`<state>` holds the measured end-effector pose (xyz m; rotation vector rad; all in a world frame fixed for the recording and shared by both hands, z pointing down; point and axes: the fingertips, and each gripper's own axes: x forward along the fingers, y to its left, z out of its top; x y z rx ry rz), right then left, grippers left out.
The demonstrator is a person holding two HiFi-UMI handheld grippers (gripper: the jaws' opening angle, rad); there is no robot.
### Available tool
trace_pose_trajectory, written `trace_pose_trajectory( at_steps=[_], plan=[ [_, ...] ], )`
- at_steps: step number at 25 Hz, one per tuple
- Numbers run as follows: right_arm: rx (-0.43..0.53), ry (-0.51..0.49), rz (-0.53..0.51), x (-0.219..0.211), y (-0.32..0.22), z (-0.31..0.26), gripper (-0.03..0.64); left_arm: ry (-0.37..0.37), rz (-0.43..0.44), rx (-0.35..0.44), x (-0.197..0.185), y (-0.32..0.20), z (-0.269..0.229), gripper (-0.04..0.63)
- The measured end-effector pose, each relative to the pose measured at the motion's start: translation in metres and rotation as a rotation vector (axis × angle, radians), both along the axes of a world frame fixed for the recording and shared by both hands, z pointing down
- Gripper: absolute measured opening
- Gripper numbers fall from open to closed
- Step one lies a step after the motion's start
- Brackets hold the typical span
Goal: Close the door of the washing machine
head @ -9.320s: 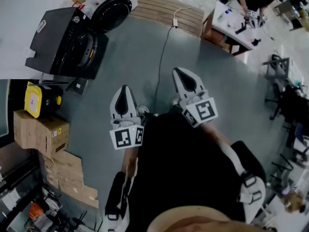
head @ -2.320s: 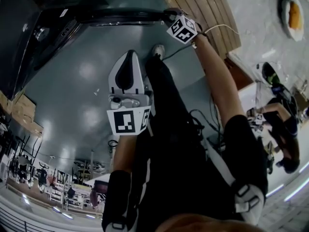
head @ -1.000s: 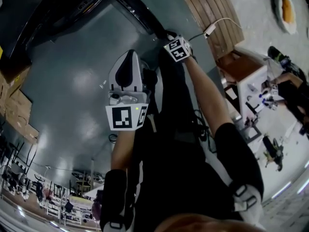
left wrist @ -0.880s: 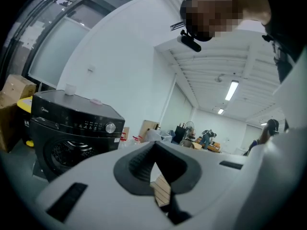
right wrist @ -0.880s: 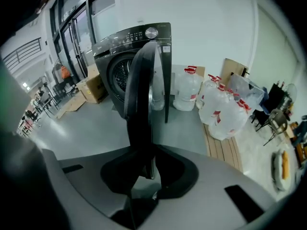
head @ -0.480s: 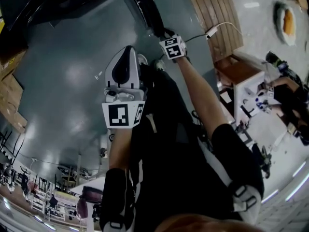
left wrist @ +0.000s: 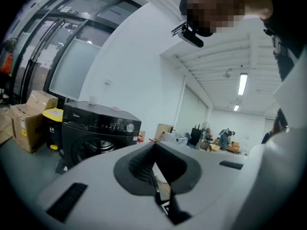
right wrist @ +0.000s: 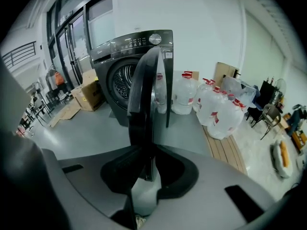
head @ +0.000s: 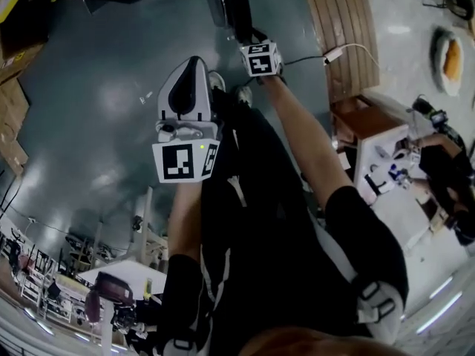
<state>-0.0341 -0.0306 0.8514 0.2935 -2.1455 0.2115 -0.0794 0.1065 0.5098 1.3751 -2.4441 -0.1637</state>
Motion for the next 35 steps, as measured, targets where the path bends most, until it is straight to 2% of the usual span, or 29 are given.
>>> trace_pose_trajectory(
  at_steps=[6,16,25,30,35],
  plan=[
    [-0.006,-0.027,0.018,-0.006,0.010,0.000,0.067,-0.022,-0.064,0.003,0.007,0.023,-0.004,0.005],
    [-0.008,-0.054,0.043,-0.025,0.048,0.003,0.071,-0.027,-0.097,0.021,-0.023,0.063,0.001,0.005],
    [-0.014,-0.048,0.130,-0.051,0.089,0.013,0.077,0.016,-0.053,0.025,-0.069,0.102,0.004,0.005],
    [-0.022,-0.071,0.182,-0.082,0.118,0.015,0.084,0.012,-0.029,0.024,-0.110,0.123,0.003,0.005],
    [-0.039,-0.051,0.248,-0.119,0.151,0.016,0.087,0.036,-0.015,0.024,-0.163,0.151,0.008,0.005]
  ],
)
